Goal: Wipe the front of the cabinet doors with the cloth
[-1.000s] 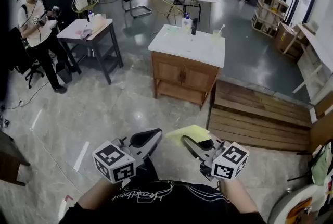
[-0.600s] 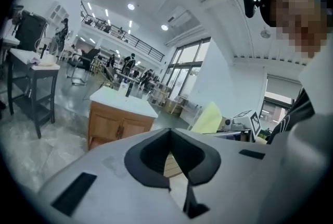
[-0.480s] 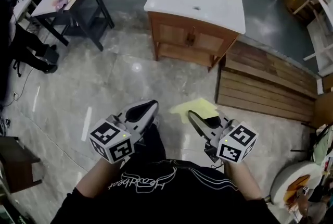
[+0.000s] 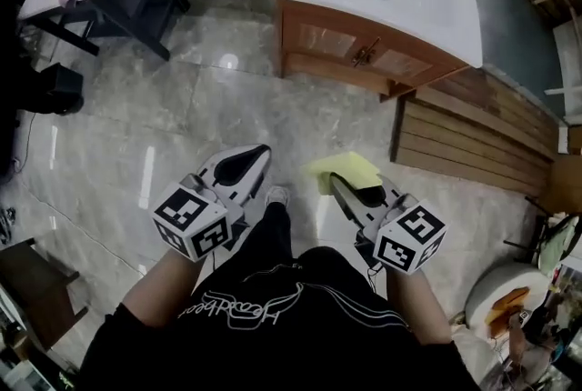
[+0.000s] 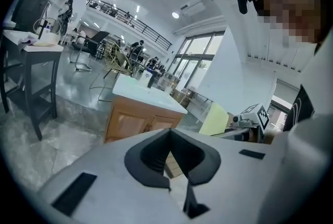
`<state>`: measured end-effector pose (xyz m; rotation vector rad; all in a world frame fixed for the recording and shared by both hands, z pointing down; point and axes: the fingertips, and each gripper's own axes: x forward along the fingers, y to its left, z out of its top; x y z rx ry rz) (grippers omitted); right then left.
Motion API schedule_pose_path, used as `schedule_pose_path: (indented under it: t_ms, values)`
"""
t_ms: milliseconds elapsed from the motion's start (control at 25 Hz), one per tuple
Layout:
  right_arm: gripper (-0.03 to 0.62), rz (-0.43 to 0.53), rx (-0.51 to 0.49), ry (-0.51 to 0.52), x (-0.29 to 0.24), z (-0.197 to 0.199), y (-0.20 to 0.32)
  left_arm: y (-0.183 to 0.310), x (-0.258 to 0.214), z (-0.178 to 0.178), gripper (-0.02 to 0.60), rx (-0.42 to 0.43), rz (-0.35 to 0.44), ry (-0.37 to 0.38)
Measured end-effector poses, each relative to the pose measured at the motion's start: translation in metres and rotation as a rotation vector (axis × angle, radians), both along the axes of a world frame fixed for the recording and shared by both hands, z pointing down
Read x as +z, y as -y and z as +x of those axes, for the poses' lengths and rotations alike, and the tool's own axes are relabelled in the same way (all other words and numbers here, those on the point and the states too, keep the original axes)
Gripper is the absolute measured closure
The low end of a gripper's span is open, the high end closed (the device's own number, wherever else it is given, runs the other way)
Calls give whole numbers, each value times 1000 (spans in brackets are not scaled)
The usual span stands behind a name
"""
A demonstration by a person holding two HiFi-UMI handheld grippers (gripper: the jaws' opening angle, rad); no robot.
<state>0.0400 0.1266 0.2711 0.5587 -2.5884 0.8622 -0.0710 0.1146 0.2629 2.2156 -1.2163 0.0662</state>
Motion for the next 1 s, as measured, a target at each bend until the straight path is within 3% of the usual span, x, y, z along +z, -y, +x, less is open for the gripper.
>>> schedule_pose_path:
  t_ms: [280,440,680,1000]
  values:
    - [554,-108,-10,-68,75,-9,34,55,75,-19,575,-14,-47,-8]
    - [554,-149,-6,-73,112,-7,59,81,111,-17,575,-46,-90,-3]
    - [554,-172,-33,-69,162,-7,100,123,142,-7,575,-84,-92,14]
    - [554,-71,3,-82,177,-11,176,169,162,-6,575,-170,-24,36]
